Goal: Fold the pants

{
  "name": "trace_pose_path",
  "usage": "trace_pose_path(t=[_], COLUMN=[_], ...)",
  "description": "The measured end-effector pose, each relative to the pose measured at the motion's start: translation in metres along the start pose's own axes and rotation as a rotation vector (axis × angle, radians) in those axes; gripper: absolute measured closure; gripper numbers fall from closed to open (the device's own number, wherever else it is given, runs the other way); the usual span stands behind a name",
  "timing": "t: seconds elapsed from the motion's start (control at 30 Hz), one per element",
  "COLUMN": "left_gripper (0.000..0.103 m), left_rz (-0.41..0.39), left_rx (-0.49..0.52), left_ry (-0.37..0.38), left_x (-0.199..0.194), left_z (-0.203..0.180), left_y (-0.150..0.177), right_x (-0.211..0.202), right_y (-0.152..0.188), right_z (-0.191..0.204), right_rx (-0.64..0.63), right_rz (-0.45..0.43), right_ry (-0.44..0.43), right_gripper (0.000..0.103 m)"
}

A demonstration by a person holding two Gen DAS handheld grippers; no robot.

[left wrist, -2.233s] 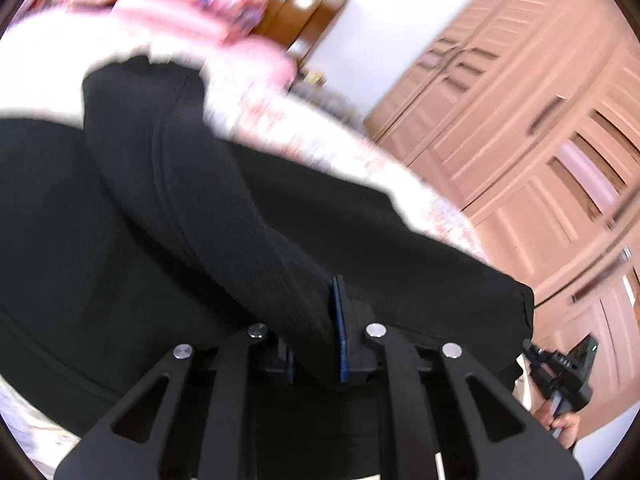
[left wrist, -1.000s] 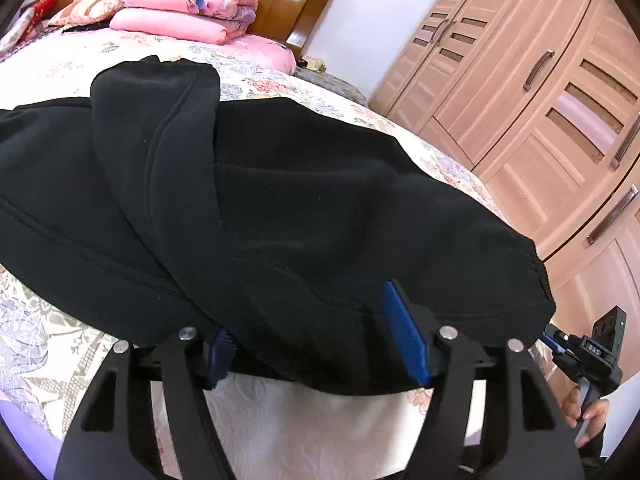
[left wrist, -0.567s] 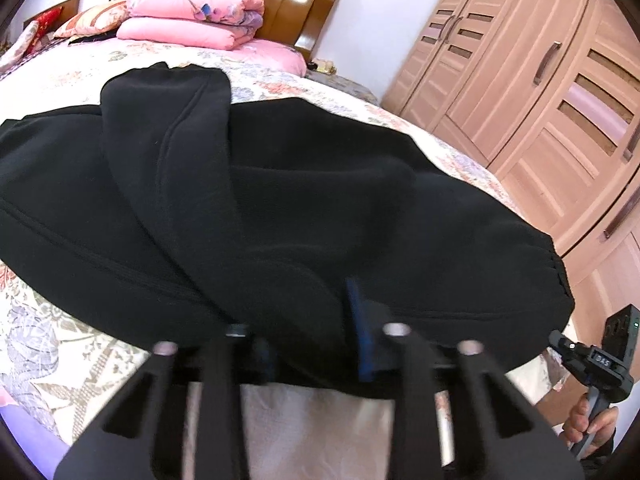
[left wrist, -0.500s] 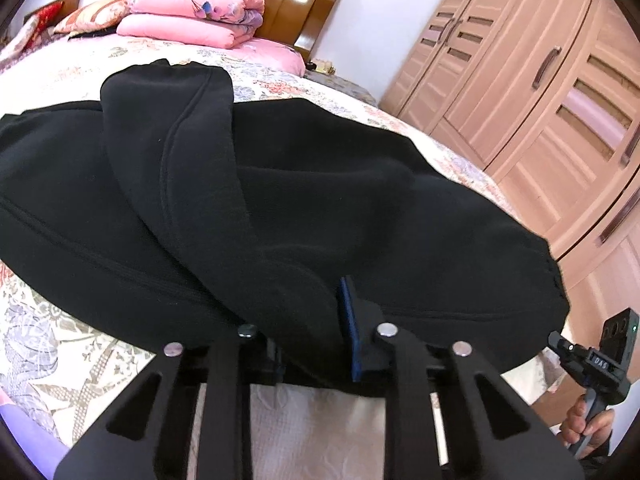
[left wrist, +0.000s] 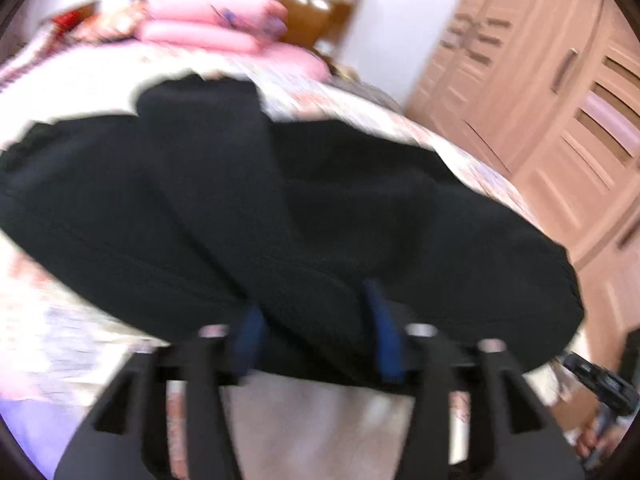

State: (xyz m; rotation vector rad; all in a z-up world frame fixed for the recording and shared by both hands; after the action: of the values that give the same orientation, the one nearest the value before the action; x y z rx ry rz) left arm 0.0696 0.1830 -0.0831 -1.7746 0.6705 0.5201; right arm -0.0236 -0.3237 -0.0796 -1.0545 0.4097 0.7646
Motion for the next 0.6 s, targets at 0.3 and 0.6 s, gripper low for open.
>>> trace_pose_path(t=[0.3, 0.6], left_gripper=[0.002, 0.001], left_rz=[-0.100, 0.319], left_rx=[0.331, 0.402], left_ry=[0.019, -0.065], left_x=[0.005, 0.154], left_z=[-0.104, -0.139], left_y=[-0.055, -0.037], right_x=[0.042, 0.115], right_y=[-0.066, -0.073], right_z=[0.070, 0.022], right_rx=[-0.389, -0.350], right_rz=[-0.065, 0.108], right_ry=[0.132, 0.246], right_gripper=[0.016, 0.013])
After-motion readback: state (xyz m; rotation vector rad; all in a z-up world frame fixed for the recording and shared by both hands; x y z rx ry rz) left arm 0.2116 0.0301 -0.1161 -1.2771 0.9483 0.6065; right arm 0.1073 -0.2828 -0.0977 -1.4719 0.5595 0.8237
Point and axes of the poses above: each gripper's, at about its wrist camera, not at the fingertips, and x roughly the way its jaws point, z to its left, y to its underside, the point moved 1 cm from there along x, roughly the way its jaws point, and after that the axes turned 4 degrees about -z, right-handed, at the moved point
